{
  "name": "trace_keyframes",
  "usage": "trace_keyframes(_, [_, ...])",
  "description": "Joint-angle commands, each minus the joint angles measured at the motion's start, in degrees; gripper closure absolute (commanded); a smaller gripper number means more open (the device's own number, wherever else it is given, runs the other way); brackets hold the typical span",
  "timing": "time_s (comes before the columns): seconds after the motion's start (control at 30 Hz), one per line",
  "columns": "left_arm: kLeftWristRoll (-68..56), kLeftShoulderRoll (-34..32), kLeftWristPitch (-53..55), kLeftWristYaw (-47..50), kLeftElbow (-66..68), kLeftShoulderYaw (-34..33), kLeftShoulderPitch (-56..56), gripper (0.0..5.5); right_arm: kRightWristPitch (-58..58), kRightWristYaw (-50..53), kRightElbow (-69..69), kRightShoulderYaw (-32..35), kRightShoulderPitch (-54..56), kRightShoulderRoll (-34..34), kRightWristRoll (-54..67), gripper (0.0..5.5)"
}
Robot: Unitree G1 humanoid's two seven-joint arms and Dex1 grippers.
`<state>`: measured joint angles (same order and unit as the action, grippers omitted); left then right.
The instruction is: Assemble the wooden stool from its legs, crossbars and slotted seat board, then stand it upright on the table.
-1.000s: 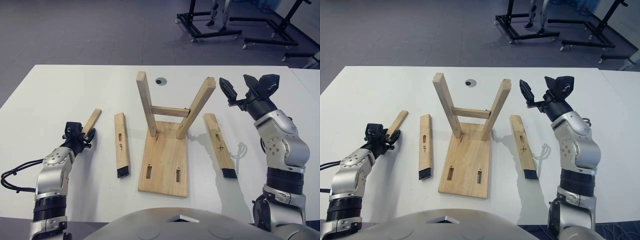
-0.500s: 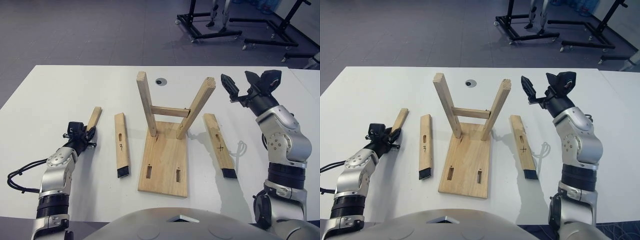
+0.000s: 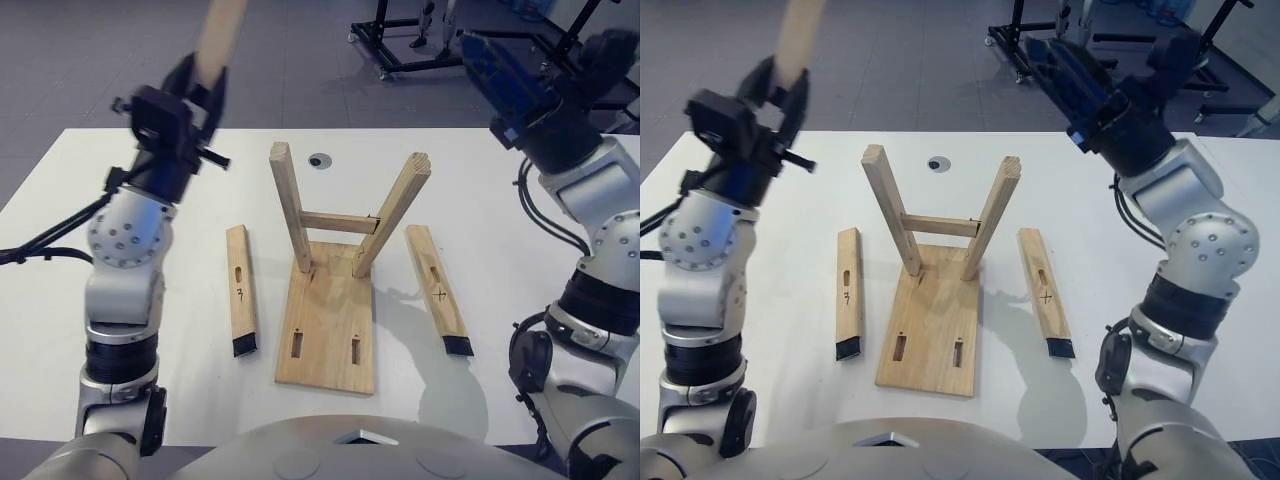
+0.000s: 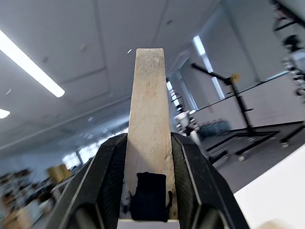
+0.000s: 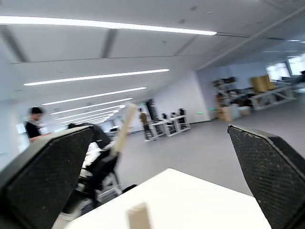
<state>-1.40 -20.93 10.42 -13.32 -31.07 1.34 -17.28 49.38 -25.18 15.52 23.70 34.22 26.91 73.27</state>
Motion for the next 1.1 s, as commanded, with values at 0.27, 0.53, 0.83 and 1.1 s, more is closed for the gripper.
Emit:
trace_keyframes(0.27, [8.8,2.4,-15.1,-1.4,3.9,11.6,10.5,4.23,2.0,2.8,6.9,-9.2,-9.3,-3.5,6.5,0.33])
trace_keyframes(0.53, [10.6,4.1,-21.6,-2.2,9.1,14.0,10.3,4.23,0.6,5.4,5.6,-13.9,-9.3,-8.3,8.2,0.33])
trace_keyframes(0.83, [11.3,4.9,-23.3,-3.1,10.9,14.4,10.0,4.23,-2.7,7.4,2.8,-14.9,-8.0,-12.1,5.9,0.68])
trace_keyframes(1.1, [11.5,5.3,-24.1,-3.6,11.7,14.6,10.4,4.23,-6.4,6.5,3.6,-14.6,-8.4,-13.7,4.0,2.04])
